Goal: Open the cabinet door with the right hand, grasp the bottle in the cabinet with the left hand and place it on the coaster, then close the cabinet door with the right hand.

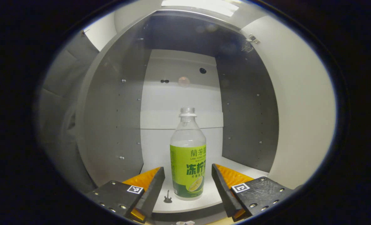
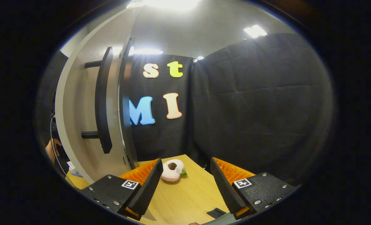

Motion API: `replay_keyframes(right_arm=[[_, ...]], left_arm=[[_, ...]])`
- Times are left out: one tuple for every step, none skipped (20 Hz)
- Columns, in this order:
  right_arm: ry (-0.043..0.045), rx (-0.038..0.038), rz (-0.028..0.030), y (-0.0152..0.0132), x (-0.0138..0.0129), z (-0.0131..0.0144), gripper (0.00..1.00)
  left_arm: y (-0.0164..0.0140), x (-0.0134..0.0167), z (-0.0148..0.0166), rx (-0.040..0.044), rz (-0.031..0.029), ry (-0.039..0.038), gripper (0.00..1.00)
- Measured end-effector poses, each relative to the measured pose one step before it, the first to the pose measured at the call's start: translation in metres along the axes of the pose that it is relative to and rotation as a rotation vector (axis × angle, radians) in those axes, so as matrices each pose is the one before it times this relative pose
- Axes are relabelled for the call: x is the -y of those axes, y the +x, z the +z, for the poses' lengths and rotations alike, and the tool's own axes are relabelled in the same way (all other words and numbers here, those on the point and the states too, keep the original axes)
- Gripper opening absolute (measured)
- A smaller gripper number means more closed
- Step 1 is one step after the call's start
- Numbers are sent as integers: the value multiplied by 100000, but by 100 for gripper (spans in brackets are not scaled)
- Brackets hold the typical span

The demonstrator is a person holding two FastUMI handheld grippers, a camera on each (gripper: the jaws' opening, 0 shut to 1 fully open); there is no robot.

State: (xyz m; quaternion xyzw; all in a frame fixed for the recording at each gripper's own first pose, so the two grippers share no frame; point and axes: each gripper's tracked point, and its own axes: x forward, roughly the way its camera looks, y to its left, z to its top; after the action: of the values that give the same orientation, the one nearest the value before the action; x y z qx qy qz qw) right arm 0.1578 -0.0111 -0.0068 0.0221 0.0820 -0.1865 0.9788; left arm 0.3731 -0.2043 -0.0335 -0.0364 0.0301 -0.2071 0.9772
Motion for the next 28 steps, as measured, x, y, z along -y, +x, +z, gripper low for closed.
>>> replay_keyframes(right_arm=[[-198,-163,-398,49,75,-41,94],[-452,-100,-540,13,167,-35,94],[-474,-66,-489,-44,190,-66,94],[-313,-358,-302,0,181,-34,94],[32,-264,-150,53,177,-117,94],[217,-217,18,-14,123,4,94],[166,-98,18,102,123,-35,94],[46,51,-123,-152,238,39,94],[37,-22,93,131,157,80,94],[140,39,335,24,59,84,94],[205,139,373,104,170,-8,94],[186,162,501,-12,92,106,94],[21,455,718,-36,60,103,94],[-185,626,547,-55,116,107,94],[-196,487,505,-62,178,30,94],[21,106,813,-115,168,31,94],[300,-210,1216,11,32,-23,94],[256,-114,1485,-175,48,44,94],[76,108,953,-51,268,-40,94],[150,-6,623,-95,365,74,94],[669,-238,842,-207,318,-17,94],[999,-230,1350,-189,158,89,94],[708,-57,1325,-81,55,97,94],[118,55,933,-210,204,76,94],[-221,-46,737,-76,252,-24,94],[-207,-333,931,-227,200,-20,94],[-56,-211,1080,-169,82,-71,94],[20,-163,1038,-221,64,46,94]], left_arm=[[471,-92,-109,-99,-71,-259,90],[346,-43,-89,-317,42,-326,89],[492,-119,-203,-233,-197,-471,87],[295,14,-91,-385,-414,-417,86],[267,-251,-88,-370,256,-394,86],[228,-63,-133,-558,-71,-514,86],[3,175,-115,-385,-445,-526,86],[97,-73,1,-213,-58,-203,86],[48,160,-129,-616,-833,-239,86],[131,106,240,-171,211,24,80],[409,206,-176,-750,-372,737,74],[-46,107,-37,-466,84,900,68],[-312,20,222,-65,276,247,68],[-404,31,234,468,214,-563,68],[-550,-23,433,739,748,-839,69],[-649,-69,381,909,820,-783,72],[-658,92,380,399,441,-579,68],[-752,192,338,548,498,-357,69],[-868,-10,428,672,791,109,69],[-829,9,334,568,753,419,68],[-841,118,309,498,626,540,72],[-866,91,129,211,665,381,72],[-821,65,330,509,644,255,68],[-916,4,249,571,748,328,72],[-900,-51,247,576,1007,275,72],[-1003,-50,56,232,992,-35,72],[-949,25,150,243,563,-218,72],[-785,-152,36,240,849,-397,72]])
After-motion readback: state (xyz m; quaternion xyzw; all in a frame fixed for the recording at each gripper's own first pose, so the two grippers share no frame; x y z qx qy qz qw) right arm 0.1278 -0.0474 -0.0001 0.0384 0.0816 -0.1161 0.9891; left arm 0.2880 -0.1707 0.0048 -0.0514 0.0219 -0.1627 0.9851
